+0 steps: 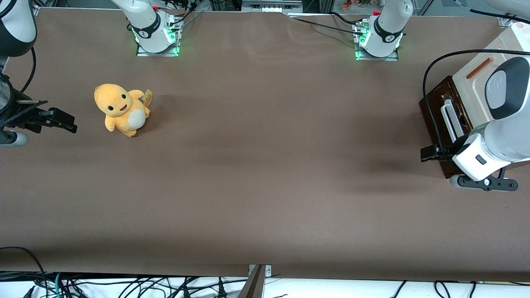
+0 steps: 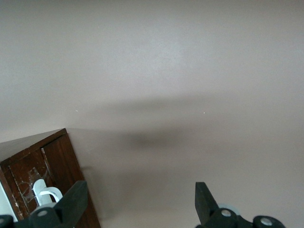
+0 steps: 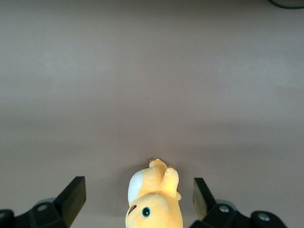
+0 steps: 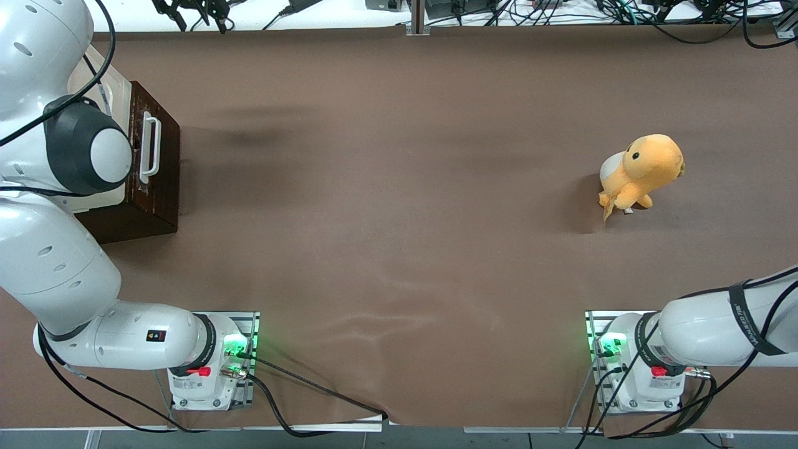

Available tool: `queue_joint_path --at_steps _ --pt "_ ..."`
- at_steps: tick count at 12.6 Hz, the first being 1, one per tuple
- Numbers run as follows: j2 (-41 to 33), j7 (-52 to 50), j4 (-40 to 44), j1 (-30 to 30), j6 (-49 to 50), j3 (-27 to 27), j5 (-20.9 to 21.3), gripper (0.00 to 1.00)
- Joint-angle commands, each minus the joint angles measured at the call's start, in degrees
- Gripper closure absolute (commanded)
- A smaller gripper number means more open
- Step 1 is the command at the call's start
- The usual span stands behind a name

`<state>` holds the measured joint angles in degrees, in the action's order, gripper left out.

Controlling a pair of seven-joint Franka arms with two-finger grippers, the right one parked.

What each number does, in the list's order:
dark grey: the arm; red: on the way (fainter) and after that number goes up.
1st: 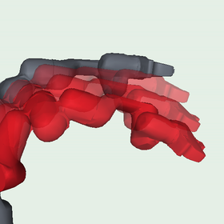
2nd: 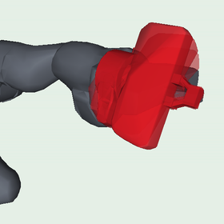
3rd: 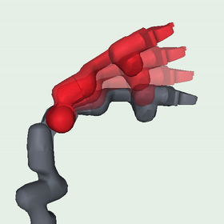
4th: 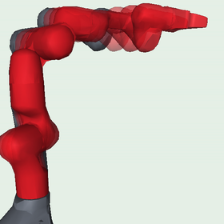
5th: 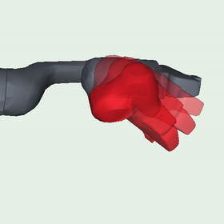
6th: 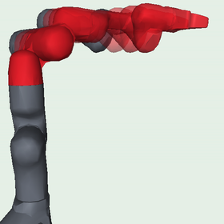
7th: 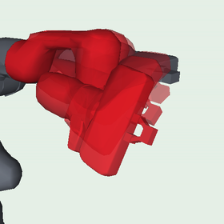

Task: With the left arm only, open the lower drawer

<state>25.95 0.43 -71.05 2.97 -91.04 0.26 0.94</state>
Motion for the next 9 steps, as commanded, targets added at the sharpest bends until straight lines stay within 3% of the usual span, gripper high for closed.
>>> queue_joint_path --at_steps 1,9 --pt "-1.8 0.1 -2.2 0.1 0.0 -0.3 -1.5 0.0" --pt "-1.4 0.1 -2.1 0.2 -0.1 -0.3 -0.9 0.0"
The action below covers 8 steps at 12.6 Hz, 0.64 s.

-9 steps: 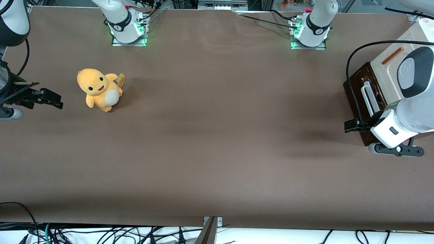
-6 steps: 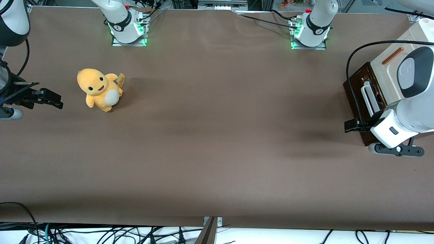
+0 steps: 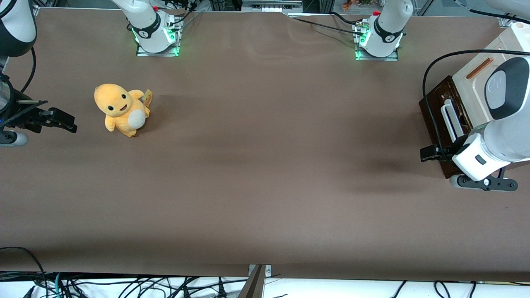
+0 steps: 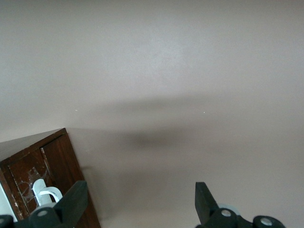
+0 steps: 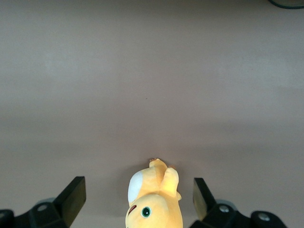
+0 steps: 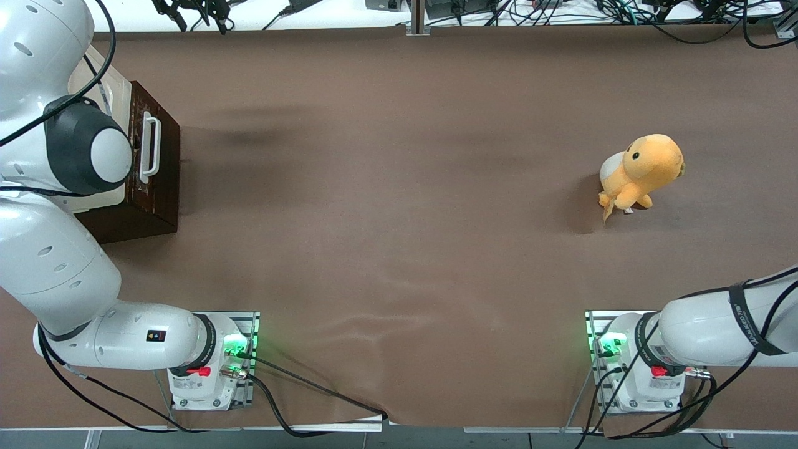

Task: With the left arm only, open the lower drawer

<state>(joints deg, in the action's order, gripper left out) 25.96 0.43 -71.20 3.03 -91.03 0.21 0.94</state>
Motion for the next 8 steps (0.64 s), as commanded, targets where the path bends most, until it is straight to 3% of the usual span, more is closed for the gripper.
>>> queue_joint_path --at_steps 1,8 --pt "-1.4 0.2 -1.9 0.0 -0.1 -0.2 -1.0 0.0" --pt "-1.8 0.0 -1.8 -0.7 0.5 -0.3 -0.9 0.0"
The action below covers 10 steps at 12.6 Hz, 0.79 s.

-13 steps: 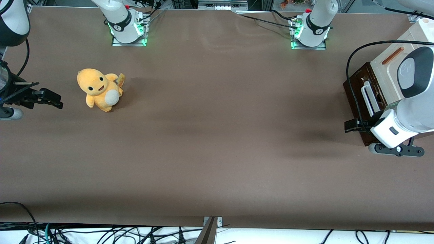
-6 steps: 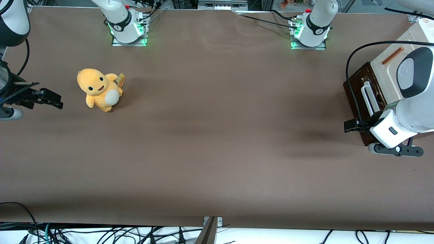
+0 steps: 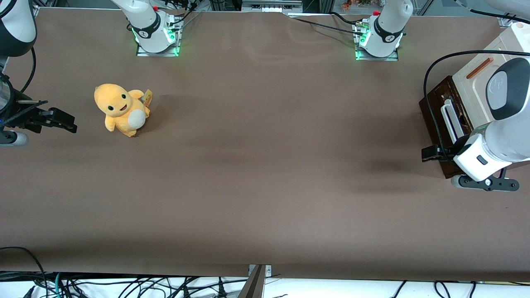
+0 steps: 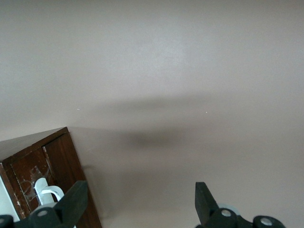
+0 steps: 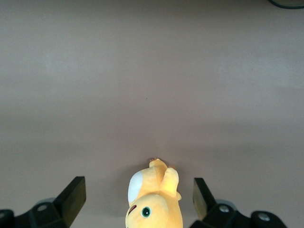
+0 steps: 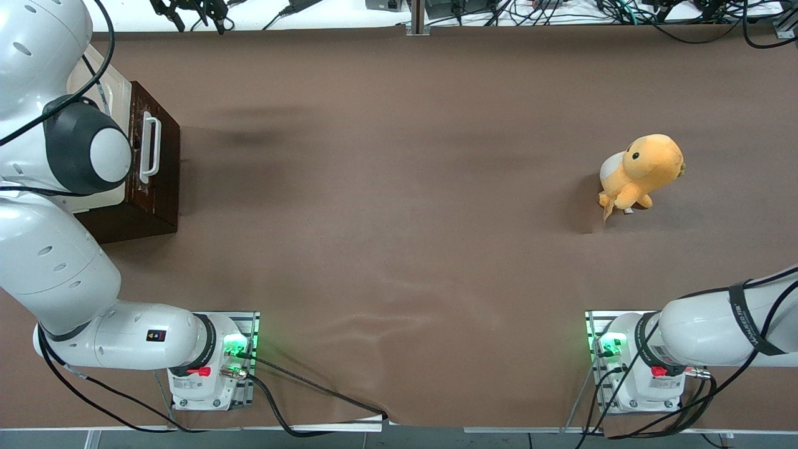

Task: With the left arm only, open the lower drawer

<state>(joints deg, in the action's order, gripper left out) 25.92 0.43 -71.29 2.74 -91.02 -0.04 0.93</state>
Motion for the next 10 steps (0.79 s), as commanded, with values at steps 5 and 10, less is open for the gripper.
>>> queue_joint_path --at_steps 5,10 --pt "-1.7 0.0 -1.8 -0.4 2.0 0.0 -0.8 0.0" --pt "-1.7 0.0 -2.0 -0.1 2.9 -0.3 0.8 0.0"
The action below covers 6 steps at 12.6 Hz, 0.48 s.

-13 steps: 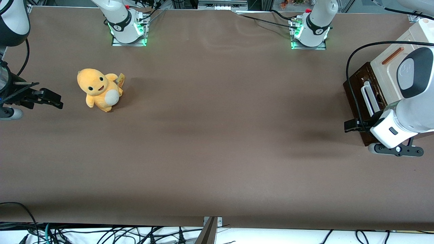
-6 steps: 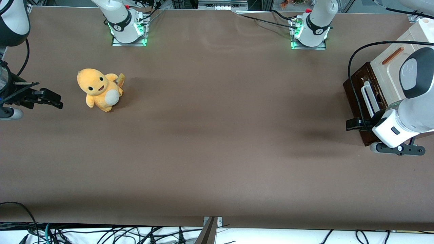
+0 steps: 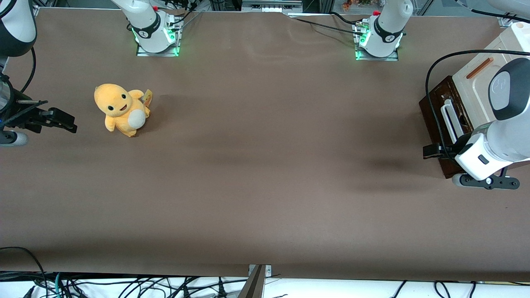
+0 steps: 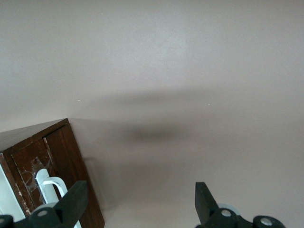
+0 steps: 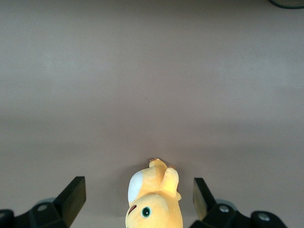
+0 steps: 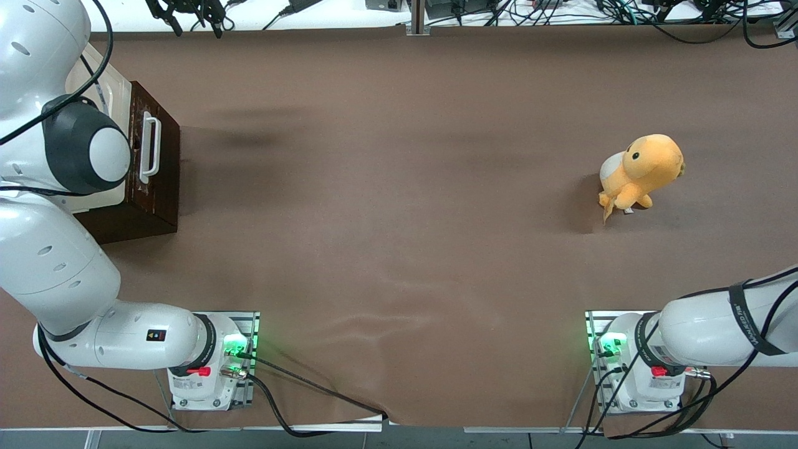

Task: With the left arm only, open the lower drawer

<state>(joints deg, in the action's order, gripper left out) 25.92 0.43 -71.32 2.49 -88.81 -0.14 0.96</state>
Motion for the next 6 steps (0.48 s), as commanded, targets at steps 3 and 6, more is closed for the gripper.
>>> queue_joint_path --at_steps 3,6 --pt "-1.5 -0.1 -2.0 0.7 2.1 0.1 4.1 0.0" --pt "-1.3 -1.5 -2.5 2.5 2.5 0.2 7.5 0.0"
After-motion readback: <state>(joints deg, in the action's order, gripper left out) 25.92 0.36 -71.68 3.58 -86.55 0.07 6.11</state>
